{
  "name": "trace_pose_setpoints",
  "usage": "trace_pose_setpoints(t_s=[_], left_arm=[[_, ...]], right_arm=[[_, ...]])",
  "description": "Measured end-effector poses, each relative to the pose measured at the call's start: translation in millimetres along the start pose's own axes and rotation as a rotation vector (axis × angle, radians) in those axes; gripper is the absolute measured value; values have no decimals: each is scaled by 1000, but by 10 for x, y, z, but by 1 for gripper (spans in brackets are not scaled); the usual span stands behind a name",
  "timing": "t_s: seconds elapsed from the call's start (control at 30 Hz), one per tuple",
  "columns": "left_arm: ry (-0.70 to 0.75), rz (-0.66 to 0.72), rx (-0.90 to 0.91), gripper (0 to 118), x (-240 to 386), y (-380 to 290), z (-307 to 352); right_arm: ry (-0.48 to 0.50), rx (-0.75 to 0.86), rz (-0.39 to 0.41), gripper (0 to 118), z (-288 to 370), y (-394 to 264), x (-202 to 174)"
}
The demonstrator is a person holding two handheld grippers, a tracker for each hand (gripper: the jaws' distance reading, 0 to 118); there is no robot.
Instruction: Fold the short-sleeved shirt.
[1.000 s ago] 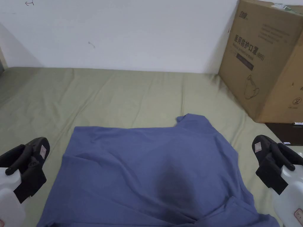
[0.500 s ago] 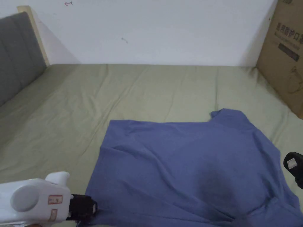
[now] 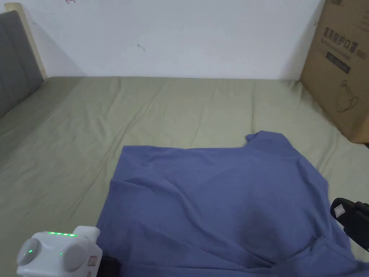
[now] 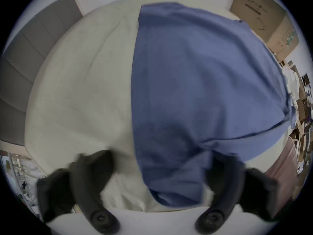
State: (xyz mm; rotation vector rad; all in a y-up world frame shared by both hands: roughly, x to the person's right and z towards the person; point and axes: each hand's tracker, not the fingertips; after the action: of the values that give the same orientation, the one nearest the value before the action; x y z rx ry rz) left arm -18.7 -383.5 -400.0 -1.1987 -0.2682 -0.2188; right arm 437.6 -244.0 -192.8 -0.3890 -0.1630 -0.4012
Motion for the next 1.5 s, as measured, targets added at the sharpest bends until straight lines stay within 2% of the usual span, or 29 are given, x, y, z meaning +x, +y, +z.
trace_pose_setpoints(t_s=[0.03, 0.07, 0.1, 0.13, 0.17, 0.23, 0.37, 0.4, 0.43, 0.47, 0.5, 0.57, 0.67, 0.73, 0.77, 0.87, 0.9, 0.93, 0.97, 1.0, 1.07, 1.13, 1.17, 1.33, 1.4, 1.5], left_arm=[[-5, -16, 71, 22, 53, -38, 154], [-25, -17, 109, 9, 64, -25, 280], [-94, 4, 133, 4, 79, -39, 348], [-136, 56, 165, 4, 109, -63, 415], [-121, 69, 177, 4, 126, -74, 466], [-122, 55, 207, 4, 122, -37, 572], [-132, 25, 233, 4, 145, 51, 767], [-135, 20, 238, 4, 151, 59, 800], [-136, 16, 238, 4, 153, 66, 818], [-134, 13, 237, 4, 133, 87, 804], [-130, 10, 231, 4, 125, 90, 793], [-123, 12, 218, 4, 114, 77, 780], [-110, 38, 202, 4, 72, 42, 718], [-109, 44, 189, 4, 59, 12, 667], [-107, 45, 183, 4, 58, -3, 650], [-104, 48, 163, 4, 35, -26, 599], [-109, 54, 162, 4, 25, -29, 602], [-118, 66, 165, 4, 8, -30, 614], [-129, 78, 167, 4, -2, -27, 629], [-140, 88, 170, 4, -23, -16, 624], [-136, 94, 172, 4, -42, -11, 670], [-156, 109, 184, 4, -66, -26, 737], [-165, 115, 184, 4, -80, -40, 771], [-187, 93, 162, 4, -138, -200, 903], [-188, 95, 146, 4, -163, -307, 951], [-232, 135, 111, 4, -213, -431, 1022]], right_arm=[[-5, 2, -1, 1, 10, -15, 62], [-11, 3, 0, 1, 13, -24, 110], [-34, -1, 6, 1, 14, -35, 192], [-66, -14, 10, 1, 7, -39, 272], [-79, -30, 7, 1, -9, -39, 356], [-112, -101, 3, 1, -85, -39, 612], [-182, -384, 16, 4, -341, -93, 1036], [-203, -421, 45, 21, -397, -150, 1097], [-207, -493, 67, 55, -477, -210, 1152], [-214, -557, 77, 94, -556, -270, 1201], [-230, -643, 88, 118, -637, -373, 1243], [-246, -722, 107, 117, -736, -516, 1303], [-381, -871, 211, 116, -1001, -797, 1508], [-335, -860, 222, 106, -1058, -898, 1551], [-303, -818, 210, 96, -888, -774, 1354], [-304, -787, 175, 61, -812, -649, 1281], [-279, -779, 169, 36, -798, -628, 1317], [-260, -761, 157, 6, -758, -593, 1333], [-233, -732, 136, 6, -721, -565, 1354], [-153, -714, 78, 6, -690, -532, 1369], [-218, -669, 130, 6, -458, -456, 1177], [-209, -663, 136, 6, -333, -435, 1112], [-189, -686, 122, 6, -404, -399, 1211], [-176, -684, 158, 6, -148, -353, 1155], [-175, -695, 153, 6, -23, -327, 1138], [-185, -717, 95, 6, 136, -294, 1130]])
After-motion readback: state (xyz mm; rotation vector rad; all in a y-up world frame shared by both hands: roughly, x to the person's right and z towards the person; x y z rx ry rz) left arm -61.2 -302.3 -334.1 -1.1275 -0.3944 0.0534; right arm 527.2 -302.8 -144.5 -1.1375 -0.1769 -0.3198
